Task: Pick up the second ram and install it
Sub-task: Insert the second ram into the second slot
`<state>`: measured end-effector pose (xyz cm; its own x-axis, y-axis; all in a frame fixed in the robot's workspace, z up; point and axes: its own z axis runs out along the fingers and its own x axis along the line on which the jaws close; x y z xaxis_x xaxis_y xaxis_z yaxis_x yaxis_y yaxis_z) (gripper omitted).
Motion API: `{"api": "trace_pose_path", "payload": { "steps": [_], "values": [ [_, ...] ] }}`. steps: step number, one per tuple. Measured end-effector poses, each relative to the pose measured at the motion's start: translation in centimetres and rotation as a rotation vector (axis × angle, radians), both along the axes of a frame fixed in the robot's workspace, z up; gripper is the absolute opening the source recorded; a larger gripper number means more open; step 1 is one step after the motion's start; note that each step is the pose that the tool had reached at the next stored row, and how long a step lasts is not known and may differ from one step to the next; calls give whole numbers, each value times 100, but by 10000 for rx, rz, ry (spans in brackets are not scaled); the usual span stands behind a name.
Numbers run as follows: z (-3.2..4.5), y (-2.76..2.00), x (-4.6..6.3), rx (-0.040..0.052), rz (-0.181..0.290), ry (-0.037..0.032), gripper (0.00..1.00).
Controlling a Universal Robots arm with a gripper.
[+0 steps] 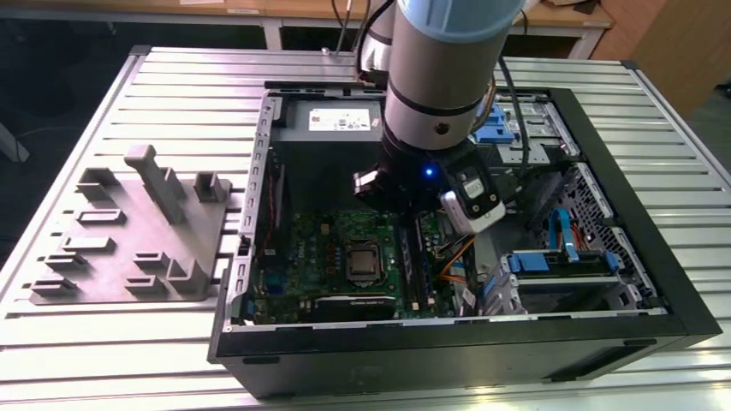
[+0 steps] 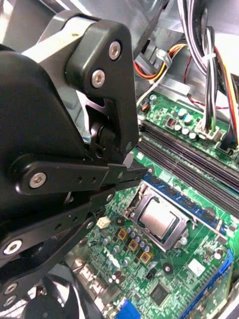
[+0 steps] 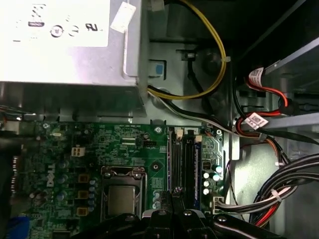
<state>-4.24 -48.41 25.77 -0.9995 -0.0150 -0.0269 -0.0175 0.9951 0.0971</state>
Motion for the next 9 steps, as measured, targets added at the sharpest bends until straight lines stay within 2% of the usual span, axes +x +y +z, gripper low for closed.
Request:
{"api": "trace_pose_path", "payload": {
  "steps": [1,2,4,9],
  "values": [
    [-12,-3,14,7,-5,0,11],
    [-49,-9,87,22,-13,1,11],
    [-64,-10,126,23,-14,2,11],
    [-80,-10,149,22,-28,3,11]
  ]
}}
